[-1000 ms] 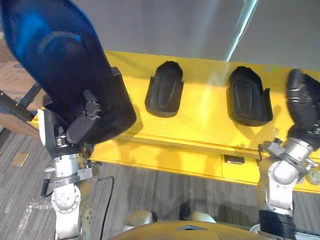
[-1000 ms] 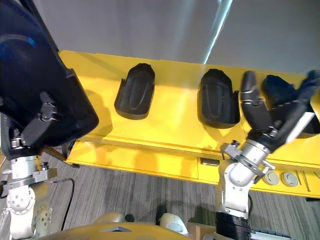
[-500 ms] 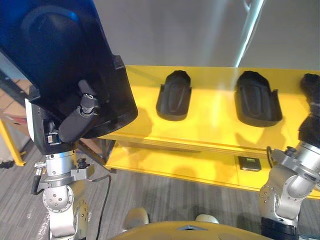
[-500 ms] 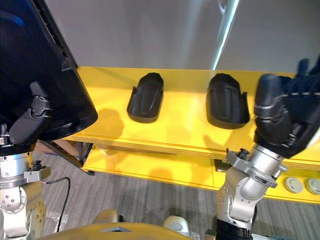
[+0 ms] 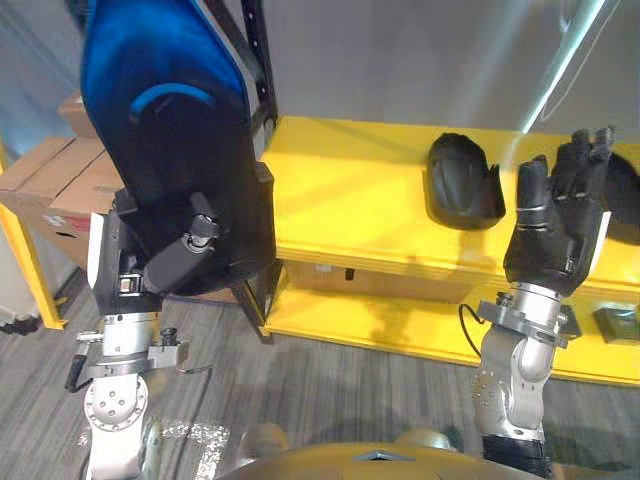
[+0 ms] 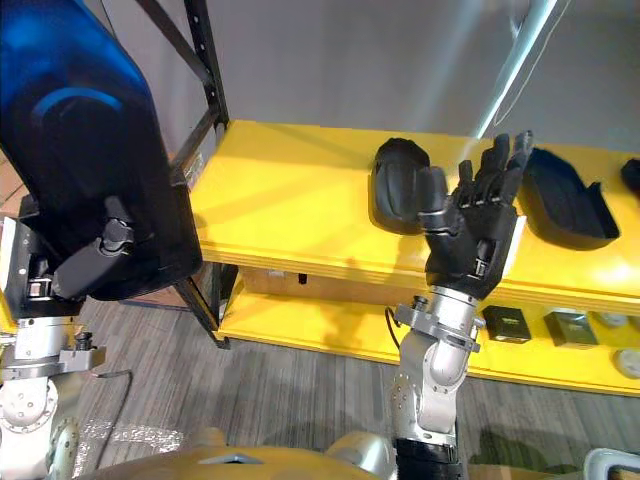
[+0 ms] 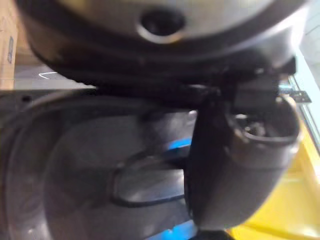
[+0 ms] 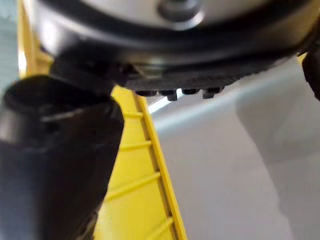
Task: Walk over and take three plastic housings, then place them on the shelf
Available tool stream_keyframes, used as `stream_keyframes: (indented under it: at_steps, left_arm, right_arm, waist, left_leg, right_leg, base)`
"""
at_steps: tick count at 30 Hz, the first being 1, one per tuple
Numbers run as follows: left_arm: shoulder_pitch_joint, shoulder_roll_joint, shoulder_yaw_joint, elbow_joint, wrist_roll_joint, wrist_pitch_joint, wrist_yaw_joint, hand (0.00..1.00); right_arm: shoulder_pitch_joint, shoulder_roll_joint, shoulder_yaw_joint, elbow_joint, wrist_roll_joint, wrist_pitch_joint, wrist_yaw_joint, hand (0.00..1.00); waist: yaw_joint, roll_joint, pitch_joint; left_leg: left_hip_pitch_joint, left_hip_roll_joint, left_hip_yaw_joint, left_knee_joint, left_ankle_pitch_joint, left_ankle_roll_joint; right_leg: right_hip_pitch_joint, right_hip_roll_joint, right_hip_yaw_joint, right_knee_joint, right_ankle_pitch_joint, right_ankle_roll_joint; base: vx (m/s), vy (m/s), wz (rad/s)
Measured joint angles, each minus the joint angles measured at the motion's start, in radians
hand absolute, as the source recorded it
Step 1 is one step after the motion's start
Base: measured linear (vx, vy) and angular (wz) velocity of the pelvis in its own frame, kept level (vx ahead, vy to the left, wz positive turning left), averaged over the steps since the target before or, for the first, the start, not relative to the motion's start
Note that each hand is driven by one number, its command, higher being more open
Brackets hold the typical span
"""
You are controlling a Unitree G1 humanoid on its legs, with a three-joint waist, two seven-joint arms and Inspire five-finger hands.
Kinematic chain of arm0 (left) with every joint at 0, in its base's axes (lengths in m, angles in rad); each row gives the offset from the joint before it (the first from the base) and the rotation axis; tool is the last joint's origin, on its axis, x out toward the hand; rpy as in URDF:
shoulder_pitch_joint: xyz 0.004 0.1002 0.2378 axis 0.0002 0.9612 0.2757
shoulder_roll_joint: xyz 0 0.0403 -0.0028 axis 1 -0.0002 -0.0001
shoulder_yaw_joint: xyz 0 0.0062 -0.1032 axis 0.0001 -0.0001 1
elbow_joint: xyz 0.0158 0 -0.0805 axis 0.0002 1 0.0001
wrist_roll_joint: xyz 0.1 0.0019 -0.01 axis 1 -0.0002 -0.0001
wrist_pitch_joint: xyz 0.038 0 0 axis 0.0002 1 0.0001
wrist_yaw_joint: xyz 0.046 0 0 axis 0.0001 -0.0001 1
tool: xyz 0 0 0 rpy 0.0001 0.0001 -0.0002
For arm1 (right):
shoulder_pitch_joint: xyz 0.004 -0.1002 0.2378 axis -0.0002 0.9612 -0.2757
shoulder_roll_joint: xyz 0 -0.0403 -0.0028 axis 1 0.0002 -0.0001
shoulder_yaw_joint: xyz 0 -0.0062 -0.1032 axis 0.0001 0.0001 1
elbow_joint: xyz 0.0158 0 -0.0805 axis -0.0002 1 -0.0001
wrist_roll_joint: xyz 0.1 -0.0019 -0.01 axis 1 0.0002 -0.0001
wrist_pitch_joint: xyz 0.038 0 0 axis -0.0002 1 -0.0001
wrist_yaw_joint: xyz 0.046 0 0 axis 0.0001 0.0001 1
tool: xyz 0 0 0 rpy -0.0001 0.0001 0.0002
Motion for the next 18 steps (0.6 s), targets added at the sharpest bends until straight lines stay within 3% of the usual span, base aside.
stream_keyframes:
  at_steps: [1,2,5,8,12,14,16,18]
  left_arm:
    - [-0.023,-0.001,0.0,0.007,-0.035,0.005,-0.014,0.0]
    - [-0.059,-0.002,0.001,0.024,-0.055,0.012,-0.027,0.0]
    - [-0.105,-0.035,-0.002,0.047,-0.073,0.054,-0.031,0.0]
    - [-0.1,-0.084,-0.049,0.057,-0.039,0.073,-0.025,0.0]
    - [-0.101,-0.087,-0.075,0.056,-0.024,0.073,-0.023,0.0]
    - [-0.101,-0.088,-0.075,0.057,-0.024,0.074,-0.008,0.0]
    - [-0.101,-0.088,-0.072,0.057,-0.025,0.087,0.005,0.0]
    - [-0.101,-0.092,-0.074,0.073,-0.026,0.121,0.023,0.0]
  right_arm:
    - [0.0,-0.013,-0.007,-0.031,-0.003,0.001,-0.017,1.0]
    - [-0.002,-0.02,-0.017,-0.055,-0.005,0.006,-0.021,1.0]
    - [-0.003,-0.038,-0.019,-0.048,-0.067,0.043,-0.032,1.0]
    - [0.017,-0.038,-0.038,0.028,-0.062,0.073,-0.038,1.0]
    - [0.043,-0.038,-0.088,0.073,-0.06,0.082,-0.057,1.0]
    - [0.044,-0.039,-0.102,0.073,-0.06,0.082,-0.057,1.0]
    - [0.046,-0.041,-0.106,0.073,-0.057,0.081,-0.055,1.0]
    - [0.064,-0.041,-0.089,0.073,-0.042,0.078,-0.053,1.0]
  waist:
    - [0.0,-0.005,-0.004]
    - [0.0,-0.01,-0.007]
    - [-0.007,-0.016,-0.011]
    - [-0.025,0.022,-0.007]
    - [-0.031,0.051,-0.014]
    - [-0.041,0.054,-0.014]
    - [-0.04,0.052,-0.012]
    - [-0.035,0.053,0.008]
  left_leg:
    - [-0.002,-0.006,-0.004,-0.047,0.035,0.0]
    - [-0.004,-0.024,-0.008,-0.092,0.07,0.004]
    - [-0.012,-0.054,0.006,-0.138,0.118,0.011]
    - [-0.006,-0.045,0.005,-0.164,0.14,0.006]
    - [0.014,-0.017,0.013,-0.221,0.165,-0.014]
    - [0.015,-0.006,0.02,-0.208,0.165,-0.014]
    - [0.002,0.005,0.037,-0.148,0.159,-0.005]
    - [-0.083,0.038,0.022,0.106,0.141,0.029]
  right_leg:
    - [0.017,0.067,-0.022,0.002,-0.094,0.006]
    - [0.034,0.114,-0.043,-0.034,-0.147,-0.001]
    - [0.072,0.151,-0.051,-0.168,-0.153,-0.014]
    - [0.08,0.166,-0.052,-0.196,-0.132,-0.021]
    - [0.069,0.198,-0.05,-0.197,-0.133,-0.029]
    - [0.068,0.206,-0.045,-0.192,-0.139,-0.038]
    - [0.061,0.211,-0.024,-0.179,-0.156,-0.058]
    - [0.078,0.218,-0.003,-0.166,-0.175,-0.079]
  base:
    - [0.05,0.125,0.1]
    - [0.05,0.128,0.09]
    - [0.01,0.06,-0.09]
    - [-0.03,-0.027,0.0]
    - [-0.02,-0.081,-0.04]
    - [0.0,-0.058,-0.12]
    - [0.0,-0.035,-0.29]
    - [-0.05,-0.056,-0.35]
